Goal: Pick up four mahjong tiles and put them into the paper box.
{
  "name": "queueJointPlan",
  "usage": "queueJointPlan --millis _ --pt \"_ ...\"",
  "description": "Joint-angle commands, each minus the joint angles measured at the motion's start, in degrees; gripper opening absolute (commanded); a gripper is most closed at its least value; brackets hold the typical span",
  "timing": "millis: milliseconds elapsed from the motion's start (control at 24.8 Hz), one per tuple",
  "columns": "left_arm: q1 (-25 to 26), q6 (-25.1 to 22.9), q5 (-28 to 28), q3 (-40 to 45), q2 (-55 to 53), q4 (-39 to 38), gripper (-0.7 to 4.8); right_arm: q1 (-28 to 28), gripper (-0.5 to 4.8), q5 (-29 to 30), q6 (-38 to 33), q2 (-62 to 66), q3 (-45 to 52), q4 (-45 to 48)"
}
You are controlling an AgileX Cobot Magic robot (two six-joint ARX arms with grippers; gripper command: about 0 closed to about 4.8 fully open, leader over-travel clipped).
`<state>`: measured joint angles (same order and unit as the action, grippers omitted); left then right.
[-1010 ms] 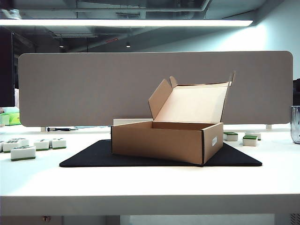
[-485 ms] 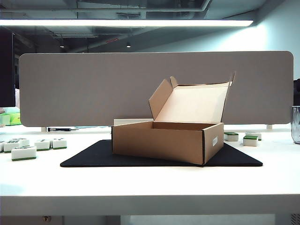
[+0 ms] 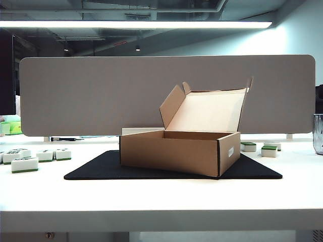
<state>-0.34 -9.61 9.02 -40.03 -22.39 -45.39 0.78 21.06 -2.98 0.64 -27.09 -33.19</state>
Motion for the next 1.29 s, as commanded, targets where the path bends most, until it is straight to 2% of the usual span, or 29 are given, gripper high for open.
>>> queueJointPlan --millis 40,202,444,1090,1211,1292 --pt "-0.02 2.93 1.7 3.08 0.63 11.72 -0.06 0.0 -0.01 0.04 -3.48 -0.52 4.68 6.56" --pt "-0.02 2.56 0.57 9.99 0.48 17.57 -0.06 0.0 -0.01 -0.59 -3.48 -0.52 12.85 15.45" --pt "-0.09 2.58 0.15 20.37 0.52 22.12 -0.06 0.0 -0.01 -0.39 -8.17 -0.59 19.26 16.11" --pt "-0.07 2.78 0.04 20.68 0.72 24.7 -0.05 0.0 -0.01 -0.44 -8.13 -0.61 19.58 14.91" --pt "0.0 -2.14 -0.79 20.68 0.79 24.72 -0.05 0.0 -0.01 -0.44 -8.13 -0.61 19.58 14.91" --pt "0.04 -2.51 -1.18 20.81 3.76 23.82 -0.05 0.0 -0.01 -0.44 -8.13 -0.68 19.58 14.91"
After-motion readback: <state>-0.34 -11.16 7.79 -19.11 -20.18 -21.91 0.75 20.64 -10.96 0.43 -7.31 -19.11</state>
